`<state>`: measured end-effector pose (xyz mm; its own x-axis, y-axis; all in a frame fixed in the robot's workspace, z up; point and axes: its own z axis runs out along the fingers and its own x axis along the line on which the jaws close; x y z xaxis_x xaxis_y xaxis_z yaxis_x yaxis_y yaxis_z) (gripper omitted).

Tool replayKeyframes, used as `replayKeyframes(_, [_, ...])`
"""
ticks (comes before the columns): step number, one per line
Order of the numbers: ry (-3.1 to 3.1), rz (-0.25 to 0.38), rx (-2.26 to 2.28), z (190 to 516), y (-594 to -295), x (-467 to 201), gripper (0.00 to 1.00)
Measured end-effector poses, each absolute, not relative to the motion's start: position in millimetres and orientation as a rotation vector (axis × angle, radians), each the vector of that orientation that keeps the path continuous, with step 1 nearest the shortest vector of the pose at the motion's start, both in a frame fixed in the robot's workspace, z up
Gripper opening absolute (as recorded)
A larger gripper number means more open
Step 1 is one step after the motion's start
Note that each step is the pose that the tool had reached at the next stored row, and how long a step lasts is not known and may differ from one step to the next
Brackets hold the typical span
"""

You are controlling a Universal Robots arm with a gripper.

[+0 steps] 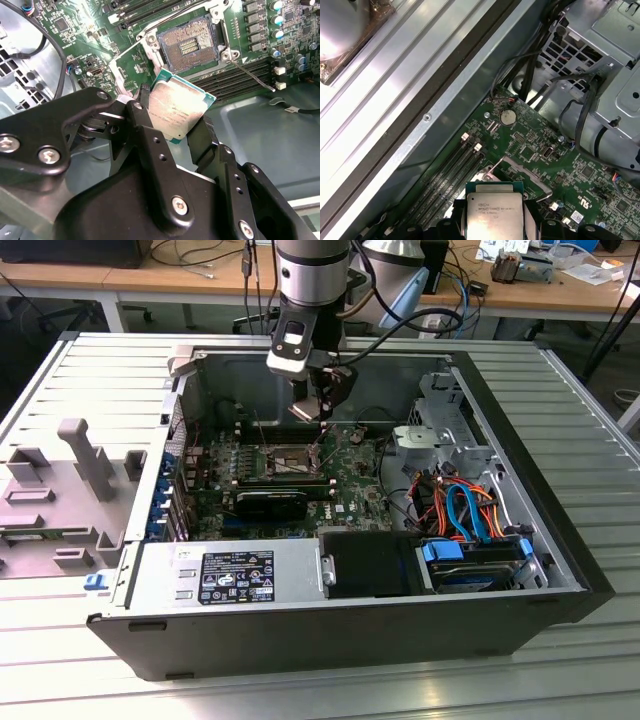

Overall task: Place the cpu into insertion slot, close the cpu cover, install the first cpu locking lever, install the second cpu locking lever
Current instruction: 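Place the cpu into insertion slot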

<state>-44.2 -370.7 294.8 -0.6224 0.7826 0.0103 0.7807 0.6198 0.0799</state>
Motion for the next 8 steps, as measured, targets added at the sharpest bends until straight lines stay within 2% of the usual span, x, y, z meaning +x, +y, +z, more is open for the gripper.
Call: replayKeyframes(8, [2.792, 0.119, 1.377, 294.8, -370.7, -44.2, 0.54])
